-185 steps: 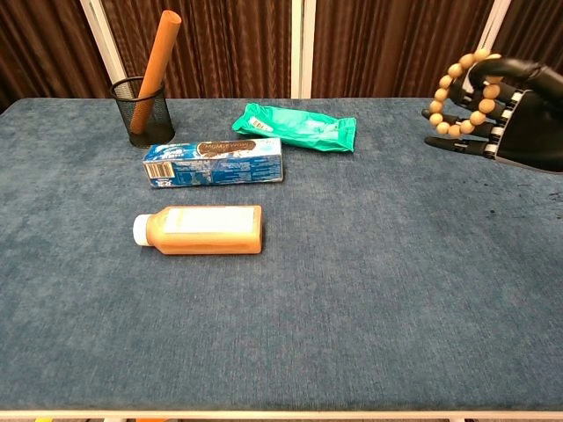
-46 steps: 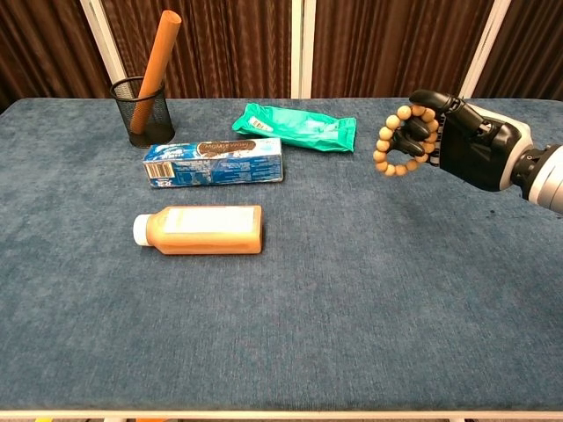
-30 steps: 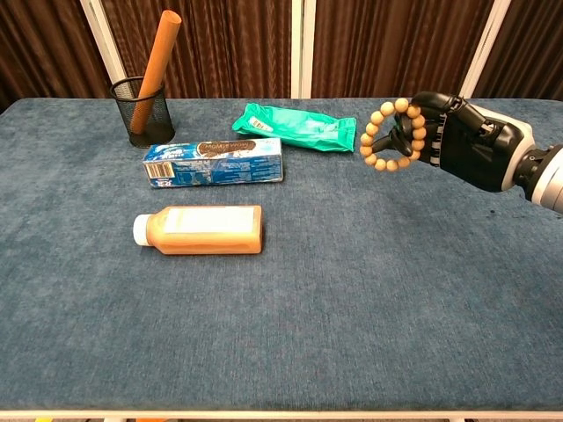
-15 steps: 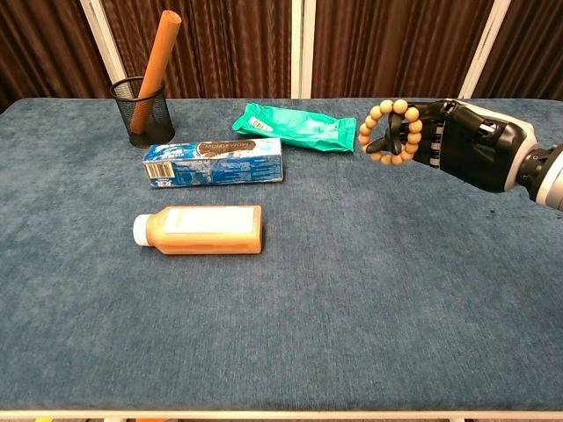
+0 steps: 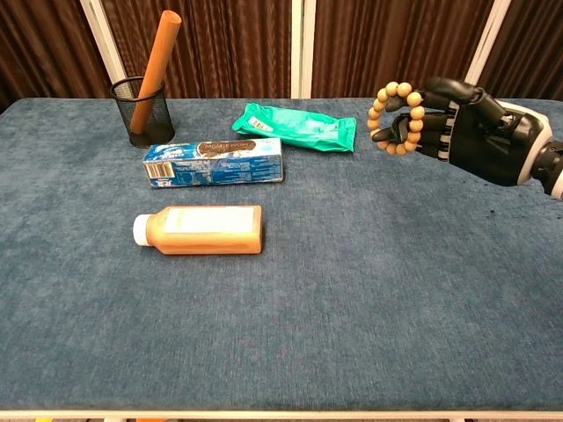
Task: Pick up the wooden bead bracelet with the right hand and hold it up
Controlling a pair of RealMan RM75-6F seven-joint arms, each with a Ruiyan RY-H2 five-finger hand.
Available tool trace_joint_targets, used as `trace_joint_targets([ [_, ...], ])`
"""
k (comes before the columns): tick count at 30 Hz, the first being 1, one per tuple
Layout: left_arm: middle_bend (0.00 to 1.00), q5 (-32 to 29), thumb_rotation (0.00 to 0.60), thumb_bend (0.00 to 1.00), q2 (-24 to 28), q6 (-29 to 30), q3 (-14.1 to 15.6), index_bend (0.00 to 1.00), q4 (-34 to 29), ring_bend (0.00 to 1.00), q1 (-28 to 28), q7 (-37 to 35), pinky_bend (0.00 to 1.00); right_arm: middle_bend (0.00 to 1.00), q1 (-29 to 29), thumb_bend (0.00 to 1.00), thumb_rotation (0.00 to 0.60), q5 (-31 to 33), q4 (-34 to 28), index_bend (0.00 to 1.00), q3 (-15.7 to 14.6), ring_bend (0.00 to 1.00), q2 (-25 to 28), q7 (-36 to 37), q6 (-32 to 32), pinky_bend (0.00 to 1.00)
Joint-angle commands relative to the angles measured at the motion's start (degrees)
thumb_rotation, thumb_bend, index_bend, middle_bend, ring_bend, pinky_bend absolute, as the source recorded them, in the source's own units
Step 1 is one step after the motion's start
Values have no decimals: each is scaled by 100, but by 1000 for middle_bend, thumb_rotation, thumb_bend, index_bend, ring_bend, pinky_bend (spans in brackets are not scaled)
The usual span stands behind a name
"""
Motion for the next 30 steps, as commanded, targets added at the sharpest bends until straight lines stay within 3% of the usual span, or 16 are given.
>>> trace_joint_targets([
  [1, 68, 12, 600, 0, 7, 5, 0, 78, -12, 10, -3, -1, 0, 562, -23, 144, 285, 22, -46, 384, 1, 250, 21, 5, 25, 0],
  [4, 67, 15, 600, 0, 17, 13, -2, 78, -21, 10, -2, 4, 0, 599, -50, 139, 279, 29, -75, 407, 7, 250, 31, 30, 90, 0],
  [9, 68, 7, 600, 0, 29, 19, -2, 79, -31, 10, 4, 7, 0, 683, -113, 283, 234, 137, -85, 570, 66, 288, 0, -44, 118, 0],
  [14, 68, 6, 600, 0, 24, 31, 5, 79, -31, 10, 17, 5, 0, 746, -169, 321, 230, 256, -118, 711, 151, 340, -25, -30, 133, 0],
  [19, 68, -4, 600, 0, 11, 19, -5, 78, -3, 10, 8, -3, 0, 755, -172, 349, 231, 269, -108, 738, 162, 353, -5, -16, 83, 0],
  [30, 68, -9, 600, 0, -8, 7, -18, 79, 17, 10, -8, -5, 0, 755, -181, 573, 240, 283, -136, 746, 181, 361, 28, -315, -11, 0],
])
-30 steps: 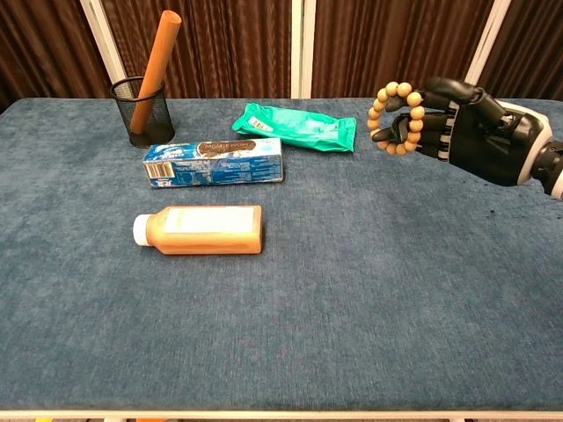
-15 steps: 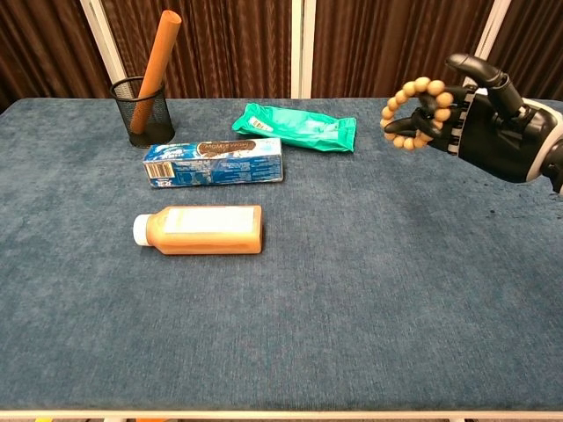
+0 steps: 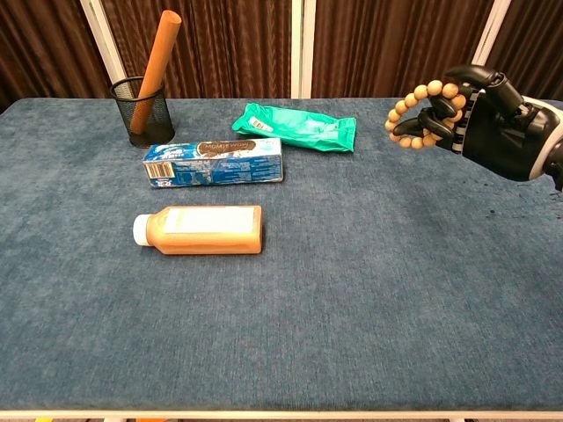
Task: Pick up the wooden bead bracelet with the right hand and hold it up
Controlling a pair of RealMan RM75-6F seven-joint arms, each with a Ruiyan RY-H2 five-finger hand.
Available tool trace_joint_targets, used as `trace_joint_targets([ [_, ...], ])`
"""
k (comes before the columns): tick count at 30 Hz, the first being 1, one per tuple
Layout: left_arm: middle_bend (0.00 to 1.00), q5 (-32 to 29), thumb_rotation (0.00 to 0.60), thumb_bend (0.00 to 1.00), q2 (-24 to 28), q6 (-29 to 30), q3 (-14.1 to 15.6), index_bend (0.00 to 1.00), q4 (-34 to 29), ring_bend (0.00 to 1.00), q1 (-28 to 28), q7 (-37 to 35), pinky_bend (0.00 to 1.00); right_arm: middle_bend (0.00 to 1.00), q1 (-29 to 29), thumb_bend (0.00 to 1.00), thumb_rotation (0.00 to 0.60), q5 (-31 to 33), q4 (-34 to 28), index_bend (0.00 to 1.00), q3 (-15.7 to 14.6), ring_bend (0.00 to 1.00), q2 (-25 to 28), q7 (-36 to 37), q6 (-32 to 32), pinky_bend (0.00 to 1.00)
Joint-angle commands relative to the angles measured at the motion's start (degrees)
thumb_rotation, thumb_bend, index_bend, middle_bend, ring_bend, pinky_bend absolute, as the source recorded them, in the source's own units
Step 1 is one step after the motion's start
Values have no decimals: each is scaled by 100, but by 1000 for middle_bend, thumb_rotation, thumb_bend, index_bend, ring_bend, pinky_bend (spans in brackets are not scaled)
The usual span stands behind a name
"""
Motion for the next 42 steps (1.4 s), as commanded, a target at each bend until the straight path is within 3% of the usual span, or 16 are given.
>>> trace_joint_targets([
  [1, 68, -3, 600, 0, -4, 5, -4, 79, 6, 10, 1, 1, 0, 755, -6, 582, 240, 2, -9, 747, 5, 361, 6, -105, -17, 0],
  [9, 68, -8, 600, 0, -11, -8, 2, 78, 20, 10, 1, -15, 0, 756, -31, 585, 275, 25, -54, 748, 16, 361, 34, -303, -65, 0],
  [19, 68, -20, 600, 0, -13, -43, -6, 78, 26, 10, -22, -3, 0, 757, -49, 408, 306, 43, -93, 748, 46, 377, 53, -369, -91, 0],
  [26, 68, -26, 600, 0, -11, -62, -1, 79, 24, 10, -30, 10, 0, 756, -62, 416, 322, 52, -72, 748, 67, 378, 48, -419, -98, 0],
  [34, 68, -19, 600, 0, 1, -27, 1, 79, 4, 10, -14, 10, 0, 741, -68, 720, 341, 29, -93, 742, 82, 378, 74, -385, -73, 0],
  [38, 68, -12, 600, 0, 0, 6, 5, 78, 2, 10, 5, 9, 0, 719, -54, 865, 341, -8, -78, 670, 63, 360, 100, -412, -86, 0],
  [42, 68, 6, 600, 0, 0, 23, 7, 79, -2, 10, 8, 9, 0, 673, -42, 949, 339, -62, -61, 567, 50, 309, 125, -385, -42, 0],
])
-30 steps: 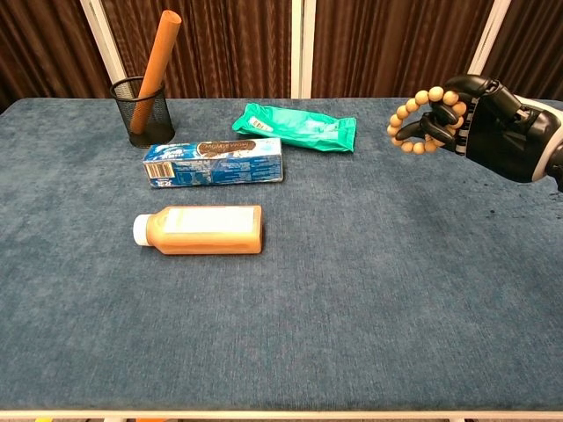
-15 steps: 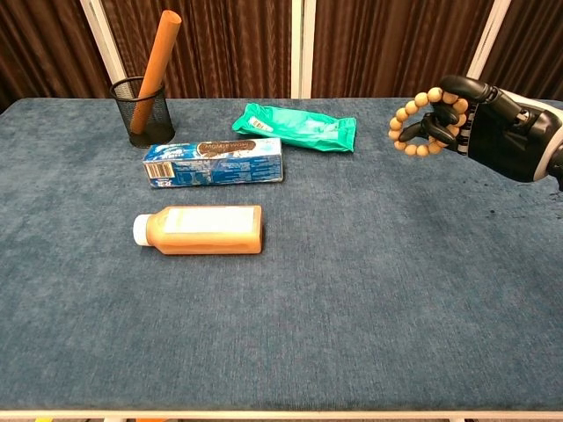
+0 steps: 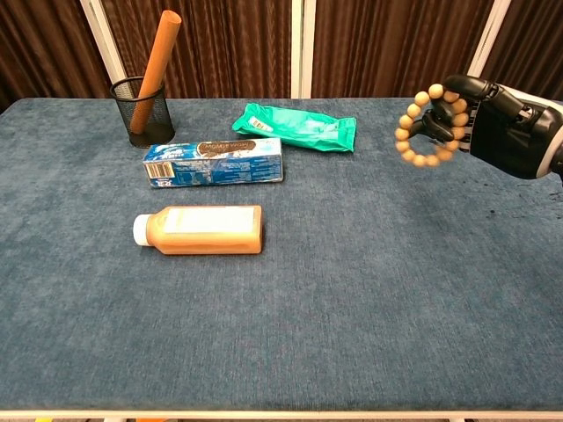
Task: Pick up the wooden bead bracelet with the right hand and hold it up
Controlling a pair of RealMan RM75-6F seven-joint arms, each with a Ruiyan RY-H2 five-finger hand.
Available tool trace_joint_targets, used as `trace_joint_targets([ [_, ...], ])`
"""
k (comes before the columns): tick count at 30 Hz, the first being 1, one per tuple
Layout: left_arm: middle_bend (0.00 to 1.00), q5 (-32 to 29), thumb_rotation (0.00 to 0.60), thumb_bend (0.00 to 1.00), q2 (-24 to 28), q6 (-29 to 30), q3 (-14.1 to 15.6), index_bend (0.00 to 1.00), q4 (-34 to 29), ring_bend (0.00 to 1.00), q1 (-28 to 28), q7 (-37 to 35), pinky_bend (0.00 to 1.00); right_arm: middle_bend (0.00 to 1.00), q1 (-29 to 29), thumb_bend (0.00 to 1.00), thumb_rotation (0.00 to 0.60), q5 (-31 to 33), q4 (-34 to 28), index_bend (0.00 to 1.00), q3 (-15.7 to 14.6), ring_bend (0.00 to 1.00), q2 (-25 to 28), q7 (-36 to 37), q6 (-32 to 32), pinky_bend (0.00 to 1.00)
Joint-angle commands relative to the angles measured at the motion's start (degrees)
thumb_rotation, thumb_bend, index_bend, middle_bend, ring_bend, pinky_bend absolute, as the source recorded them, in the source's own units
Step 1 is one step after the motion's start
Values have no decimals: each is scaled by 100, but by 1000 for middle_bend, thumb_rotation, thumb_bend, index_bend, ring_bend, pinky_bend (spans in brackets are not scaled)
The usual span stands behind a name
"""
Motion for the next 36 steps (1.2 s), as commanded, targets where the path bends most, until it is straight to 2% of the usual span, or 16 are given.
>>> trace_joint_targets([
  [1, 68, 6, 600, 0, -1, 5, 1, 79, 2, 10, 0, -2, 0, 657, 6, 972, 340, -30, 27, 538, -5, 295, 12, 40, 37, 0],
  [4, 68, 5, 600, 0, -1, 7, 1, 78, -2, 10, 3, -1, 0, 626, 9, 1000, 341, -48, 64, 496, -10, 277, 16, 94, 65, 0],
  [14, 68, 2, 600, 0, -1, 1, 4, 78, -5, 10, 4, 2, 0, 595, 5, 1000, 337, -171, 192, 475, -62, 253, -12, 285, 245, 0],
  [18, 68, 18, 600, 0, -2, 31, 9, 78, -6, 10, 19, -13, 0, 579, 18, 990, 318, -211, 256, 442, -118, 242, 6, 292, 230, 0],
  [20, 68, 32, 600, 0, 2, 39, 11, 78, -9, 10, 20, -23, 0, 569, 22, 873, 318, -204, 245, 419, -133, 234, 43, 251, 203, 0],
  [22, 68, 51, 600, 0, 6, 58, 14, 78, -13, 10, 26, -34, 0, 565, 15, 707, 317, -207, 216, 402, -173, 229, 122, 99, 158, 0],
  [23, 68, 61, 600, 0, 9, 66, 17, 78, -15, 10, 28, -42, 0, 565, 12, 679, 317, -205, 205, 397, -202, 228, 172, -34, 107, 0],
  [26, 68, 70, 600, 0, 24, 78, 18, 78, -15, 10, 34, -52, 0, 544, 26, 565, 316, -122, 107, 368, -322, 214, 415, -980, -301, 0],
  [29, 68, 83, 600, 0, 27, 70, 13, 78, -33, 10, 20, -44, 0, 499, 71, 440, 313, 139, -175, 344, -329, 189, 656, -2524, -865, 0],
  [33, 68, 127, 600, 0, 31, 52, 5, 78, -75, 10, -23, 0, 0, 434, 137, 398, 310, 623, -586, 301, -168, 153, 787, -4915, -1406, 0],
  [36, 68, 114, 600, 0, 43, 31, -1, 79, -103, 10, -35, 23, 0, 298, 187, 360, 307, 984, -880, 146, -61, 74, 875, -6518, -1670, 0],
])
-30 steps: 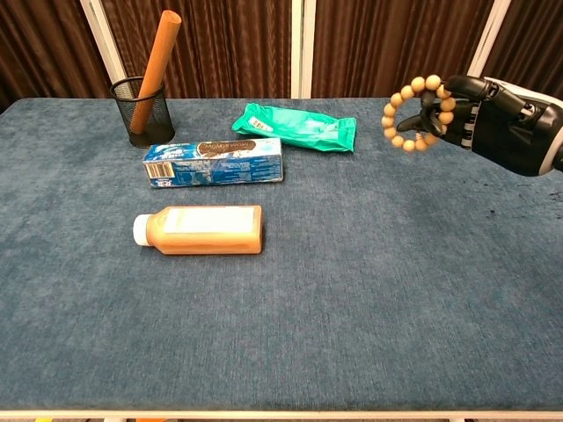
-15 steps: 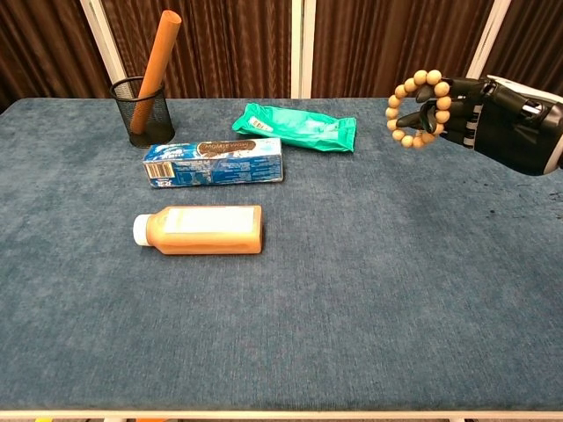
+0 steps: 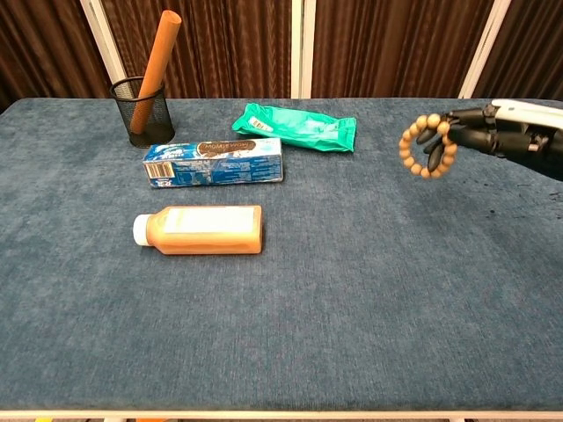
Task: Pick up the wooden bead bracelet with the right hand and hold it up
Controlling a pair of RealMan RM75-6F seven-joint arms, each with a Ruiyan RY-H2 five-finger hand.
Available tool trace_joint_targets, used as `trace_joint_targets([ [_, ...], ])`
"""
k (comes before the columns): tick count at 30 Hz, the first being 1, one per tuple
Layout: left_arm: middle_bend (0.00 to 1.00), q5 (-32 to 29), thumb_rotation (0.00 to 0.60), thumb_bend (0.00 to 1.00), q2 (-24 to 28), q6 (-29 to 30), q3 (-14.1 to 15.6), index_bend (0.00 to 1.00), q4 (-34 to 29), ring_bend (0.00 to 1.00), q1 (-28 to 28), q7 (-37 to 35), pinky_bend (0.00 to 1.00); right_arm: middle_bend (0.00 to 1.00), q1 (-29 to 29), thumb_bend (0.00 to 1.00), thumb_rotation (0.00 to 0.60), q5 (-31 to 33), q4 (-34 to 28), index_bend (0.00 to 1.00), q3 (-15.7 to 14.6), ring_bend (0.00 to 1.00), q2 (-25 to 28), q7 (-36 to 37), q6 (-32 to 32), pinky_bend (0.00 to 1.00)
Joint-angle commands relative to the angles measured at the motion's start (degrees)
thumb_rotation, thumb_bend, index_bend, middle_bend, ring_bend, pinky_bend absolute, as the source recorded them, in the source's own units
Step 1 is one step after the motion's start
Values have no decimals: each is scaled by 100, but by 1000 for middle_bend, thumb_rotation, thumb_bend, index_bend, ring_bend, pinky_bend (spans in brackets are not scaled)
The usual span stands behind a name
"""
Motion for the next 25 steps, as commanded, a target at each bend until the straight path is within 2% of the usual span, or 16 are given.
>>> trace_joint_targets([
  [1, 68, -24, 600, 0, 8, -22, -5, 79, -13, 10, -7, 4, 0, 242, 114, 344, 307, 878, -780, 79, 195, 37, 370, -3584, -922, 0],
  [3, 68, -47, 600, 0, 11, -53, -11, 79, -8, 10, -20, -1, 0, 184, 103, 328, 307, 1138, -1057, 10, 263, 4, 494, -4369, -975, 0],
  [5, 68, -73, 600, 0, 0, -78, -11, 79, 14, 10, -21, -29, 0, 166, 13, 326, 306, 1394, -1332, 0, 353, 0, 626, -4971, -830, 0],
  [8, 68, -108, 600, 0, -41, -88, -19, 79, 78, 10, -15, -89, 0, 158, -218, 327, 304, 1605, -1721, 0, 471, 0, 828, -5332, -416, 0],
  [10, 68, -130, 600, 0, -84, -79, -38, 79, 145, 10, -12, -144, 0, 160, -482, 327, 305, 1642, -1931, 0, 528, 0, 977, -5540, 93, 0],
  [11, 68, -139, 600, 0, -105, -71, -49, 78, 178, 10, -10, -170, 0, 165, -623, 326, 315, 1673, -2022, 0, 553, 0, 1034, -5614, 341, 0],
  [12, 68, -156, 600, 0, -130, -65, -62, 79, 220, 10, -7, -201, 0, 175, -825, 325, 370, 1686, -2144, 0, 570, 4, 1111, -5698, 691, 0],
  [14, 68, -178, 600, 0, -170, -40, -85, 78, 274, 10, -1, -220, 0, 193, -1142, 325, 488, 1667, -2344, 4, 542, 13, 1267, -5780, 1166, 0],
  [15, 68, -186, 600, 0, -206, -10, -101, 78, 308, 10, 7, -231, 0, 195, -1362, 325, 503, 1632, -2485, 7, 513, 14, 1375, -5771, 1477, 0],
  [21, 68, -214, 600, 0, -362, 128, -173, 79, 404, 10, 34, -180, 0, 193, -2326, 325, 504, 1157, -2865, 18, 260, 14, 1707, -5568, 2787, 0],
  [25, 68, -177, 600, 0, -440, 264, -208, 78, 422, 10, 51, -48, 0, 172, -2640, 324, 502, 880, -3013, 19, 96, 3, 1847, -5458, 3045, 0],
])
